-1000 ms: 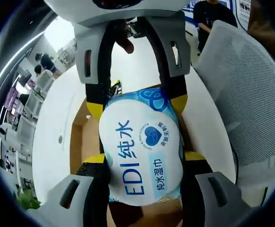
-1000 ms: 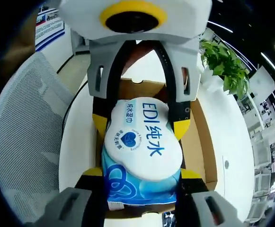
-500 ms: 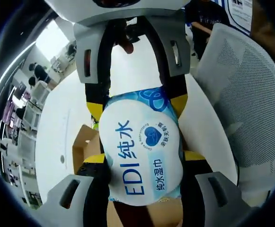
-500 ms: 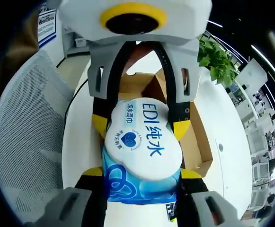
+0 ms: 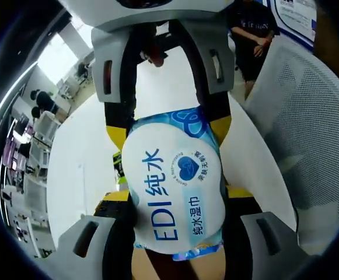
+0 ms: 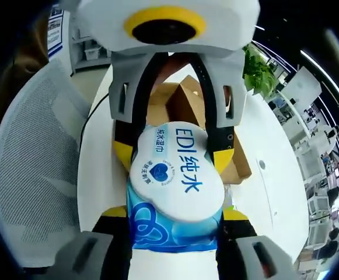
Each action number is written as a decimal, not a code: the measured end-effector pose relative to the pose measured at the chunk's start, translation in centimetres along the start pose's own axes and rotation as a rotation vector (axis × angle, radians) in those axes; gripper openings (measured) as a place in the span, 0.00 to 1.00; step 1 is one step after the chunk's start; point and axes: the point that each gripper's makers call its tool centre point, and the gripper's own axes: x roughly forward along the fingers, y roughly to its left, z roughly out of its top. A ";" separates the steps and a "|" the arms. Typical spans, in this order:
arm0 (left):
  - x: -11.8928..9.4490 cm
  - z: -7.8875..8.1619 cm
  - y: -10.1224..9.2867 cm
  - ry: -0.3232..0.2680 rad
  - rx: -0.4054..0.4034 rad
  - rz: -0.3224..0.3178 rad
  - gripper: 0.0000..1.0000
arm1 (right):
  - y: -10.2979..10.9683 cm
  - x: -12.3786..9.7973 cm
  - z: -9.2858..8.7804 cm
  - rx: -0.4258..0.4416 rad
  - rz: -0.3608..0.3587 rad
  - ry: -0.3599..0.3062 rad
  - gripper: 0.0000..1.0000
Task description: Operate the shoe box by opening the lid, removing the specified soft item, and placing it in the target area until the item is outside and the box remains undamaged.
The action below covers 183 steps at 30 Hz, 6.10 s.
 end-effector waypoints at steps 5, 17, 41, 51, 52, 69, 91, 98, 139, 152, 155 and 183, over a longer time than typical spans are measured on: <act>1.0 1.8 0.5 -0.009 0.019 -0.002 0.59 | -0.4 -1.0 -1.6 0.009 -0.015 0.008 0.54; 3.1 4.5 2.6 -0.022 0.040 0.000 0.59 | -2.2 -2.5 -4.9 0.017 -0.034 0.024 0.54; 6.4 3.8 7.4 -0.015 -0.012 0.014 0.59 | -7.3 -0.6 -7.5 -0.028 0.000 0.045 0.54; 7.7 2.5 9.0 0.002 -0.041 0.014 0.59 | -8.9 0.9 -8.1 -0.044 0.020 0.047 0.54; 7.8 2.4 9.1 0.003 -0.044 0.013 0.59 | -9.1 1.1 -8.1 -0.045 0.022 0.046 0.54; 9.2 -0.5 11.3 0.044 -0.086 0.017 0.59 | -11.5 4.1 -8.0 -0.069 0.052 0.035 0.54; 11.3 -3.1 11.9 0.092 -0.143 0.000 0.59 | -12.7 7.5 -8.8 -0.094 0.100 0.054 0.54; 11.8 -3.6 11.9 0.092 -0.162 -0.006 0.59 | -12.8 8.3 -9.2 -0.095 0.108 0.063 0.54; 13.4 -5.4 12.0 0.110 -0.218 -0.029 0.55 | -12.9 11.2 -10.4 -0.081 0.136 0.075 0.54; 13.0 -4.5 11.4 0.101 -0.203 -0.016 0.61 | -12.8 10.2 -10.4 -0.070 0.108 0.086 0.50; 12.5 -4.1 11.3 0.097 -0.197 -0.006 0.61 | -12.9 9.6 -10.1 -0.066 0.091 0.084 0.50; 3.2 -1.2 9.8 -0.120 -0.547 0.161 0.63 | -11.0 3.6 -5.2 0.240 -0.052 -0.084 0.62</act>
